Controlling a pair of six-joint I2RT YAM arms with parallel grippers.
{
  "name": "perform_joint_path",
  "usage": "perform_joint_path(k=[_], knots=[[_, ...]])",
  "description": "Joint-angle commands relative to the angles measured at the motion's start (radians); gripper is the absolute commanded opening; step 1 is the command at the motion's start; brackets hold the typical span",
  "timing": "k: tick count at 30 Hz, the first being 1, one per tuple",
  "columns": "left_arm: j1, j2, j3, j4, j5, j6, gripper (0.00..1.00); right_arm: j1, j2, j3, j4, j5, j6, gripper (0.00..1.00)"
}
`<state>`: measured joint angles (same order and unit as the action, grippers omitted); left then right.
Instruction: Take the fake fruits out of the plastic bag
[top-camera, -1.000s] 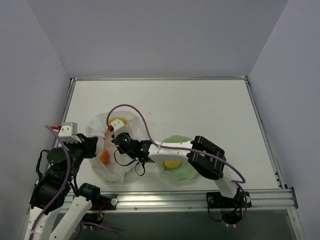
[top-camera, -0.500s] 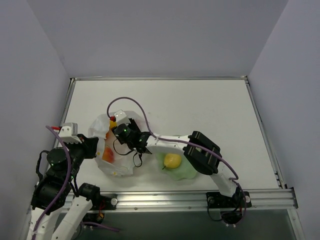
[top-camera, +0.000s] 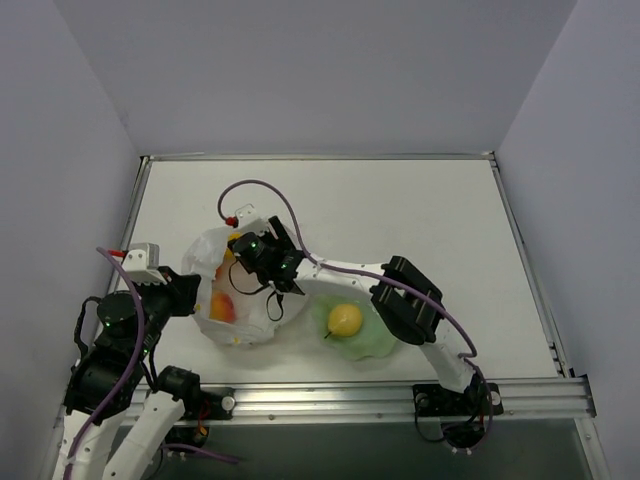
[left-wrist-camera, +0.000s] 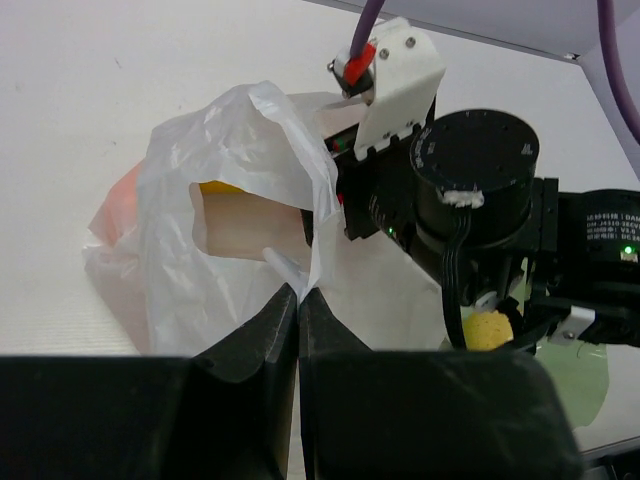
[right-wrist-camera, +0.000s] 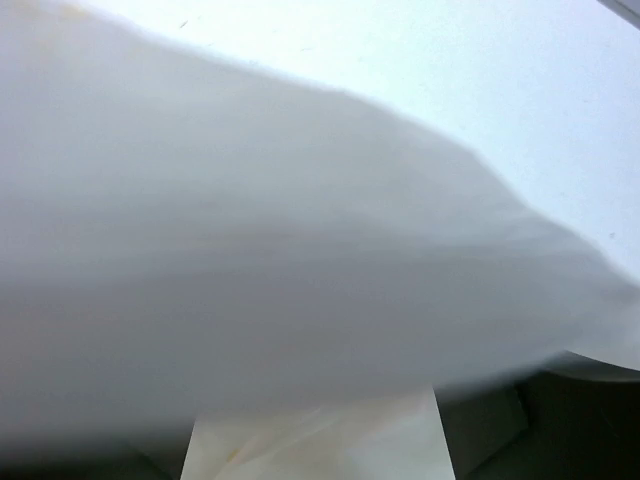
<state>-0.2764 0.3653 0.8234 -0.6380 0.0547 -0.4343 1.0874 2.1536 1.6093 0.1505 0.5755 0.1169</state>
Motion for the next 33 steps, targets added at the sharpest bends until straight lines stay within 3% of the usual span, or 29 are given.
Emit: perform_joint_path(k=[1,7,10,15,18,24,28,33], knots=[[-0.009,0.011,0.034,0.021,0.011,-0.015,0.03,-0.047,0.028,0.066,-0.026,0.049,-0.02,0.76],[-0.01,0.017,0.014,0.037,0.033,-0.03,0.02,-0.086,0.066,0.09,-0.028,-0.043,-0.006,0.77],[-0.01,0.014,-0.006,0.044,0.048,-0.044,0.02,-0.083,0.065,0.08,-0.029,-0.019,-0.02,0.77],[-0.01,0.017,-0.018,0.043,0.065,-0.073,0.02,-0.021,-0.064,0.049,-0.029,-0.005,-0.097,0.76],[-0.01,0.017,-0.023,0.005,0.036,-0.103,0.03,0.02,-0.149,0.028,-0.035,-0.101,-0.106,0.75],[-0.01,0.015,-0.029,0.0,0.0,-0.127,0.02,0.017,-0.169,0.001,-0.037,-0.264,-0.102,0.65],[-0.01,0.014,-0.032,0.018,0.033,-0.121,0.02,-0.029,-0.107,0.026,-0.037,-0.371,-0.106,0.44],[-0.01,0.001,-0.03,0.021,0.037,-0.113,0.02,-0.098,-0.044,0.084,-0.058,-0.451,-0.106,0.41]])
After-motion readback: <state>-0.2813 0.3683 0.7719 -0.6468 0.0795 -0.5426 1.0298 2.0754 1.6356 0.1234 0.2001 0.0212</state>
